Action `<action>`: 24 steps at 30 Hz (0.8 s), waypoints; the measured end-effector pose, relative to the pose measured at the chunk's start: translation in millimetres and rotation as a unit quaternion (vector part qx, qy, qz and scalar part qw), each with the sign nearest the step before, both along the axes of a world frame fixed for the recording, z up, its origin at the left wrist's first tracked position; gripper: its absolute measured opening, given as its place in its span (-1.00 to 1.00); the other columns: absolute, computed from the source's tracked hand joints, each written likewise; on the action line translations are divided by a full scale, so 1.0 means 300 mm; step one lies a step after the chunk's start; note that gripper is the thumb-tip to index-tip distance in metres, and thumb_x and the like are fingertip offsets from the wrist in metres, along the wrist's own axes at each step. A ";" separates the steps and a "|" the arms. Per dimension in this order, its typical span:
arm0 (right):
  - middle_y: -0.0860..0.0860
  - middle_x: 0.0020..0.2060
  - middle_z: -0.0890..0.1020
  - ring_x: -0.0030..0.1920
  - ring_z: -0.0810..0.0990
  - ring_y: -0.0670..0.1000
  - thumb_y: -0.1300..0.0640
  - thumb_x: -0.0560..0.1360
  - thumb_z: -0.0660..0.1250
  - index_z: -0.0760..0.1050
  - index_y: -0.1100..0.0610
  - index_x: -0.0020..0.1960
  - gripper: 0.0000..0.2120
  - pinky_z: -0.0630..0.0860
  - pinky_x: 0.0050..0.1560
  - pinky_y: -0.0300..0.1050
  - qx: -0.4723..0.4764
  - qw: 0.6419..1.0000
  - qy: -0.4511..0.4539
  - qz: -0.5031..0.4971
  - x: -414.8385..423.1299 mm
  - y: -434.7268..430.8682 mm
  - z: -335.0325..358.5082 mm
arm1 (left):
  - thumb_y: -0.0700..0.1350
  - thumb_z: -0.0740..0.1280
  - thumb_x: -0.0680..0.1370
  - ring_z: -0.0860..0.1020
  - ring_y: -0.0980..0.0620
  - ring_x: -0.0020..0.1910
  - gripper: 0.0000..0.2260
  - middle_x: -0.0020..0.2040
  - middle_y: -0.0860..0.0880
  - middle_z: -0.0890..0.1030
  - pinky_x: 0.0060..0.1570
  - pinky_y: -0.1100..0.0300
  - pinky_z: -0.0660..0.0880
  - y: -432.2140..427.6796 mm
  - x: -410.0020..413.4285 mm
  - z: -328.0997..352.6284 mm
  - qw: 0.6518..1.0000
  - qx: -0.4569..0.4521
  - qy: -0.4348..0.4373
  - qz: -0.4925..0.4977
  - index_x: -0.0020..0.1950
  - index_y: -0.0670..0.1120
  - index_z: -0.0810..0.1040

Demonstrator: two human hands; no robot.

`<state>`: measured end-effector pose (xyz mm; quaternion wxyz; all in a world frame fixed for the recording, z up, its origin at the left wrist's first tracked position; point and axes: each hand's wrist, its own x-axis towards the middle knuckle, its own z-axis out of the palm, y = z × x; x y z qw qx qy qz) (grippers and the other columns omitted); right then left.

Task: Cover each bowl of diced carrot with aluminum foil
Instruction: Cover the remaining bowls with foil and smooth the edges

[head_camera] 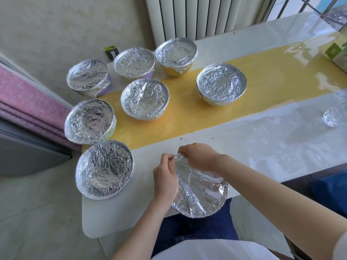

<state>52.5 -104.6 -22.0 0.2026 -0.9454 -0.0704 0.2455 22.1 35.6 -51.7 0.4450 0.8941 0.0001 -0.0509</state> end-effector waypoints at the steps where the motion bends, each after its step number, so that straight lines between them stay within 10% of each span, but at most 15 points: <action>1: -0.04 -0.41 0.30 -0.27 0.32 0.11 0.33 0.51 0.07 0.15 0.02 -0.32 -0.69 0.12 -0.45 -0.14 -0.004 1.000 -0.005 0.000 -0.004 -0.002 0.001 | -0.21 0.17 0.61 0.42 -0.13 -0.46 -0.89 -0.44 -0.12 0.49 -0.39 -0.05 0.34 -0.001 -0.001 0.000 1.000 -0.002 0.001 -0.004 -0.08 -0.10 0.46; 7: 0.10 -0.06 0.59 -0.04 0.51 0.16 0.21 0.61 0.04 0.45 0.14 0.05 -0.79 0.38 -0.13 -0.01 0.052 0.999 0.003 -0.009 -0.010 -0.029 -0.016 | -0.17 0.14 0.62 0.46 -0.15 -0.51 -0.88 -0.44 -0.08 0.51 -0.44 -0.10 0.44 0.002 -0.009 -0.008 1.000 -0.023 0.012 -0.014 -0.01 -0.05 0.46; 11: 0.05 0.21 0.54 0.19 0.50 0.09 0.11 0.65 0.01 0.39 0.10 0.32 -0.68 0.41 0.14 -0.02 0.074 0.994 -0.040 -0.067 -0.032 -0.056 -0.025 | -0.24 0.11 0.63 0.56 -0.02 0.05 -0.78 0.11 -0.09 0.60 -0.06 0.33 0.38 -0.007 -0.026 0.012 0.998 -0.031 0.020 0.046 0.22 -0.13 0.46; 15: 0.05 0.21 0.56 0.16 0.53 0.10 0.12 0.64 0.04 0.43 0.14 0.31 -0.68 0.39 0.12 -0.11 0.111 0.985 -0.080 -0.105 -0.056 -0.077 -0.039 | -0.26 0.06 0.63 0.47 0.02 0.21 -0.72 0.24 -0.06 0.52 0.05 0.43 0.29 -0.016 -0.046 0.018 0.997 -0.031 0.026 0.065 0.30 -0.14 0.41; 20: 0.13 -0.05 0.65 -0.08 0.59 0.17 0.17 0.64 0.07 0.48 0.17 0.24 -0.71 0.37 -0.08 -0.15 0.135 0.978 -0.089 -0.133 -0.062 -0.081 -0.031 | -0.16 0.09 0.63 0.53 -0.09 -0.17 -0.75 -0.24 -0.01 0.54 -0.07 0.03 0.46 -0.006 -0.004 0.009 0.999 -0.007 0.045 0.018 0.19 -0.05 0.51; 24: 0.13 -0.21 0.63 -0.16 0.58 0.21 0.19 0.63 0.08 0.52 0.21 0.17 -0.73 0.39 -0.15 -0.08 0.135 0.975 -0.097 -0.148 -0.051 -0.076 -0.040 | -0.23 0.14 0.61 0.32 0.03 -0.47 -0.80 -0.48 0.05 0.38 -0.38 0.12 0.31 0.003 0.025 0.003 0.998 -0.023 0.046 0.021 -0.07 -0.14 0.55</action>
